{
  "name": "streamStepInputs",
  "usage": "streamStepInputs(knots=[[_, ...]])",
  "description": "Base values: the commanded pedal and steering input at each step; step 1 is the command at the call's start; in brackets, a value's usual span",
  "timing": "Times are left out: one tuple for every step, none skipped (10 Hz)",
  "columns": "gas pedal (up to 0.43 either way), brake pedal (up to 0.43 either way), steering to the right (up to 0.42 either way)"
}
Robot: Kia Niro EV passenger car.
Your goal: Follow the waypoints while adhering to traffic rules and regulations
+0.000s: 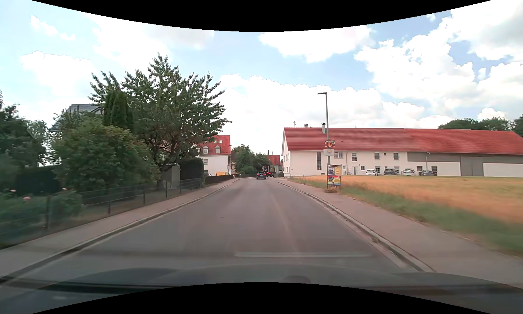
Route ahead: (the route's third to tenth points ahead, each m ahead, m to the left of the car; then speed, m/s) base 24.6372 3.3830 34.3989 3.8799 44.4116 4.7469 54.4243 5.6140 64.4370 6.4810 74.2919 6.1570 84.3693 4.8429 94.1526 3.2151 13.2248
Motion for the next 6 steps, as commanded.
streamStepInputs(knots=[[0.15, 0.0, -0.014], [0.15, 0.0, -0.014], [0.15, 0.0, -0.013], [0.15, 0.0, -0.013], [0.15, 0.0, -0.014], [0.15, 0.0, -0.014]])
